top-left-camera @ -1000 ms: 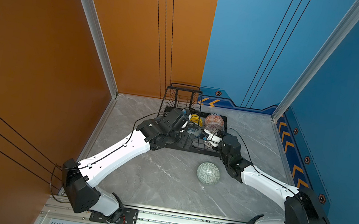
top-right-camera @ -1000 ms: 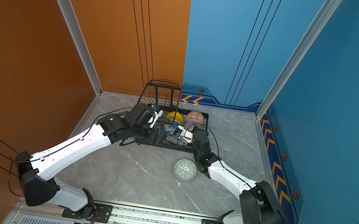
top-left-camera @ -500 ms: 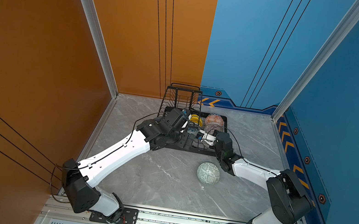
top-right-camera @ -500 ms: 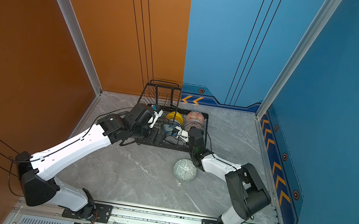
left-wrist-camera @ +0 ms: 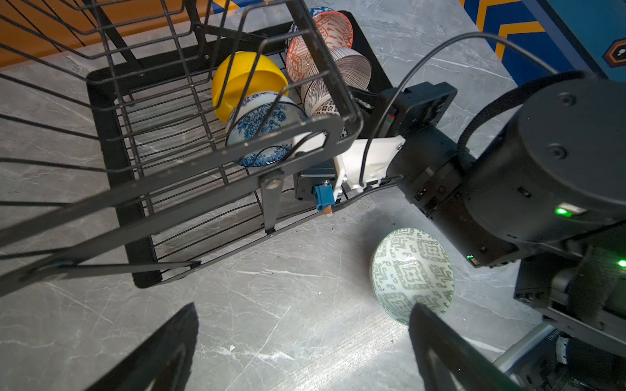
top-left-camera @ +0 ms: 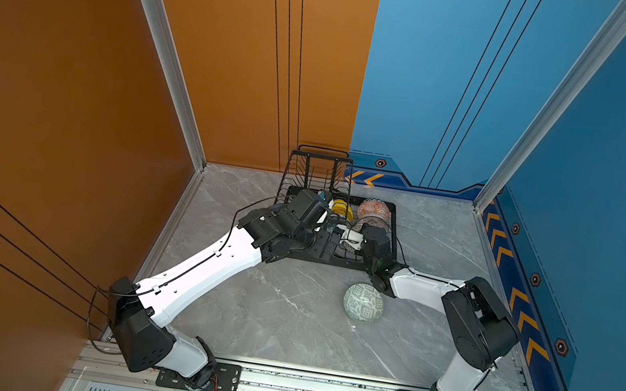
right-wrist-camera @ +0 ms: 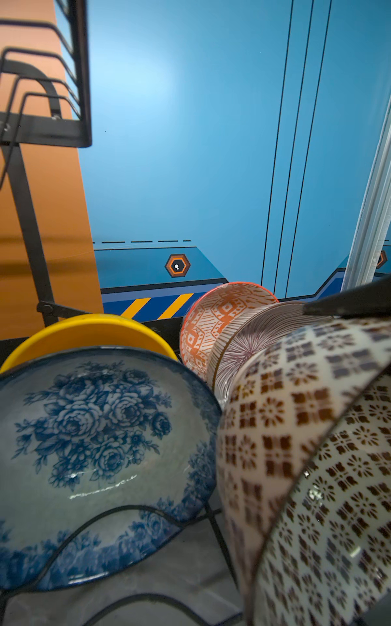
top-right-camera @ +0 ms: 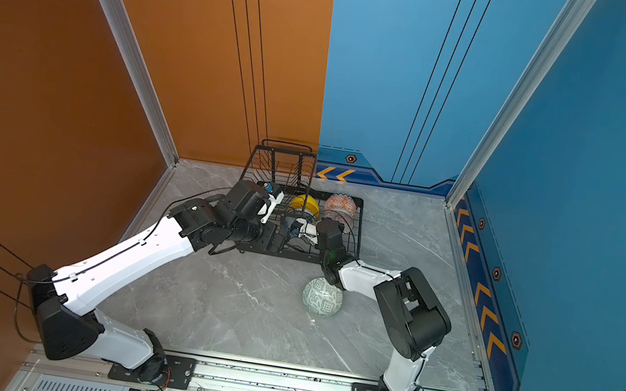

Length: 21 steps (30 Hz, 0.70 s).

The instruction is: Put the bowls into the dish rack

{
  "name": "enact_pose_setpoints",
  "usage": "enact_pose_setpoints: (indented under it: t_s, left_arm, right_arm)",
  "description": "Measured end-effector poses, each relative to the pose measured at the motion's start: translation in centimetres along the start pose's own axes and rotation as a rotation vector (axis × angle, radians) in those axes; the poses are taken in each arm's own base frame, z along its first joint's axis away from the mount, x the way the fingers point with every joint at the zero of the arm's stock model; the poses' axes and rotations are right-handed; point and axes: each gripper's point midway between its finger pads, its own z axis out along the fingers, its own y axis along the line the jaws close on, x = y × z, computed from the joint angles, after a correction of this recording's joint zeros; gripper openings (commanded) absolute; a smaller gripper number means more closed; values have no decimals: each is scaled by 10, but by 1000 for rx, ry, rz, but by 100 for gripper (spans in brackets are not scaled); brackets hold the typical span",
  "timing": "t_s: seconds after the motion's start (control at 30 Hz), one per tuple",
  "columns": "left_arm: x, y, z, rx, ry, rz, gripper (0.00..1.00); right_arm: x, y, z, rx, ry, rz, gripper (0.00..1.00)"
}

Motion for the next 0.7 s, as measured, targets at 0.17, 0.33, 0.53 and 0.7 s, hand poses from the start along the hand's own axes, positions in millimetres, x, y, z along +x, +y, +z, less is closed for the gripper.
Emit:
enact_pose_setpoints:
  t_s: [0.17, 0.33, 0.53, 0.7]
  left_arm:
    - [0, 0, -1, 1, -2, 0, 98]
    - [1, 0, -2, 1, -2, 0, 98]
    - [2, 1, 0, -1, 2, -1, 98]
    - [1, 1, 0, 0, -2, -1, 98]
  right_arm:
    - [-1, 1, 3, 9, 25, -11, 0]
    - [-5, -3, 5, 28, 48, -13, 0]
    - [-9, -8, 7, 47, 70, -22, 0]
    - [-9, -5, 7, 37, 75, -34, 0]
